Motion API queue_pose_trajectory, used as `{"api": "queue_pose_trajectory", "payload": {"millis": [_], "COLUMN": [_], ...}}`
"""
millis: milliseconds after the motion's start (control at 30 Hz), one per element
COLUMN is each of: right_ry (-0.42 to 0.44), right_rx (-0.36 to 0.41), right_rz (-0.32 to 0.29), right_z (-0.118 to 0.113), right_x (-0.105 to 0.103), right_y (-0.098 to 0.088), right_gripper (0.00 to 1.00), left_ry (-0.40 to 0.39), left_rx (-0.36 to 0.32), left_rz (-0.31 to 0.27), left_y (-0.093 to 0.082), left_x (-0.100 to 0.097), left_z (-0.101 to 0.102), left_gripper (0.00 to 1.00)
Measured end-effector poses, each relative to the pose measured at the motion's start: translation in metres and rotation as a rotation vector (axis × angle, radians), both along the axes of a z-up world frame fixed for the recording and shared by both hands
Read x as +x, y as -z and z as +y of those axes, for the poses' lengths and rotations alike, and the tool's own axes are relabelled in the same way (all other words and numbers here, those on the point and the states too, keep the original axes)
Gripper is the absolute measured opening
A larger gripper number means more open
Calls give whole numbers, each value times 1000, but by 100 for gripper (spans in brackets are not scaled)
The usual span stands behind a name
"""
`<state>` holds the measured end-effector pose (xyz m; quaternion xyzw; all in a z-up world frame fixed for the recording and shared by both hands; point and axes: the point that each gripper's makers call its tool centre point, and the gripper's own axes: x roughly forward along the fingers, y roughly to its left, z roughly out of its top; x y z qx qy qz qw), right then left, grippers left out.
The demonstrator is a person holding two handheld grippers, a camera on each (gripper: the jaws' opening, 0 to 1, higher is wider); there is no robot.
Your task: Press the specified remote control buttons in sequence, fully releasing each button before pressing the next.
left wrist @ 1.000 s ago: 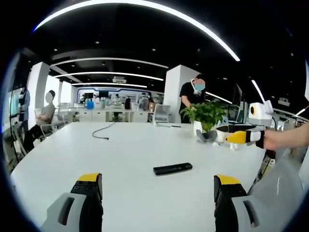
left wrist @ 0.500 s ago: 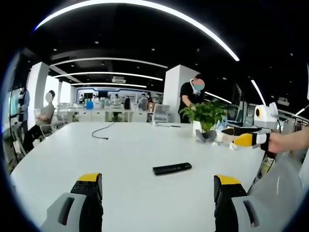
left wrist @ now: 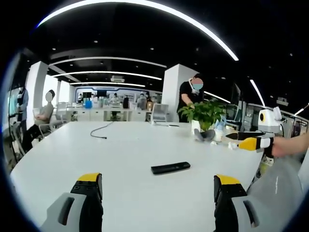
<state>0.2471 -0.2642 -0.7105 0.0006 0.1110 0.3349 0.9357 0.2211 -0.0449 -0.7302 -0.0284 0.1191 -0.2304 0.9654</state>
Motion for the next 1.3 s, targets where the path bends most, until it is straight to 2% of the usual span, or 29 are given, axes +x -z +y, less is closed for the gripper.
{"api": "queue_pose_trajectory", "payload": {"millis": [167, 800, 1300], "right_ry": [9, 54, 109], "right_rx": [-24, -79, -71], "right_rz": [10, -14, -24], "right_z": [-3, -24, -38], "right_x": [-1, -14, -20], "right_y": [5, 2, 0], "right_gripper": [97, 96, 94], "left_ry": [8, -8, -21], "left_rx": [5, -3, 3], "left_rz": [-1, -13, -15], "left_y": [0, -3, -3], "left_x": [-1, 0, 0], "left_z": [-2, 1, 3], "left_gripper": [100, 100, 100]}}
